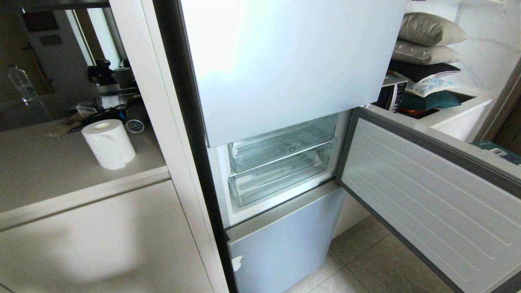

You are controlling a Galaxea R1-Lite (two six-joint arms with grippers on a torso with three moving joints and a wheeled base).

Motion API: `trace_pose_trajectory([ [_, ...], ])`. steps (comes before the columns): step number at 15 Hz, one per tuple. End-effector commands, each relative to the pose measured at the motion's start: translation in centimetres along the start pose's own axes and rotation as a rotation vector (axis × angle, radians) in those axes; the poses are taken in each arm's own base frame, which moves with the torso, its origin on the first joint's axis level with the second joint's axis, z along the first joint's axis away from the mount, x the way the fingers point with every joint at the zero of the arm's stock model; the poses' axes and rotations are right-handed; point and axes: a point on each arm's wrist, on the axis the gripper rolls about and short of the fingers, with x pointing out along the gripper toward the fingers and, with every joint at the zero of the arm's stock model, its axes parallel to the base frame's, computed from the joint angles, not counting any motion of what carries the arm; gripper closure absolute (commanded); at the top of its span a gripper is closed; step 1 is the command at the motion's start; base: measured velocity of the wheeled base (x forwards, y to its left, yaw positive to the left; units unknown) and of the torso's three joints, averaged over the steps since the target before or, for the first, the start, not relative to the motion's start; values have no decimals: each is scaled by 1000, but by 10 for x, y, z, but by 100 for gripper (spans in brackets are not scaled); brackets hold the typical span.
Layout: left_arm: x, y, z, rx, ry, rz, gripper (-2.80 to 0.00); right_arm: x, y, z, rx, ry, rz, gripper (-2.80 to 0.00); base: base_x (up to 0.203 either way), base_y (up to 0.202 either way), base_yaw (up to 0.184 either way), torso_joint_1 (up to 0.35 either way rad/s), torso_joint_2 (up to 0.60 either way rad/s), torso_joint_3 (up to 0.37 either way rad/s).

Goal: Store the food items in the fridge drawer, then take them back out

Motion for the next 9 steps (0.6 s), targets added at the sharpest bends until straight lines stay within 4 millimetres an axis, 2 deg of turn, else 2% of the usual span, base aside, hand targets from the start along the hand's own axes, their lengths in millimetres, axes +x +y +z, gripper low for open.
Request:
trace_pose_trajectory([
  [1,0,0,-1,0,6,1,0,0,0,0,0,0,1,0,0,0,0,0,0,0],
  [9,0,0,-1,0,6,1,0,0,0,0,0,1,1,0,0,0,0,0,0,0],
])
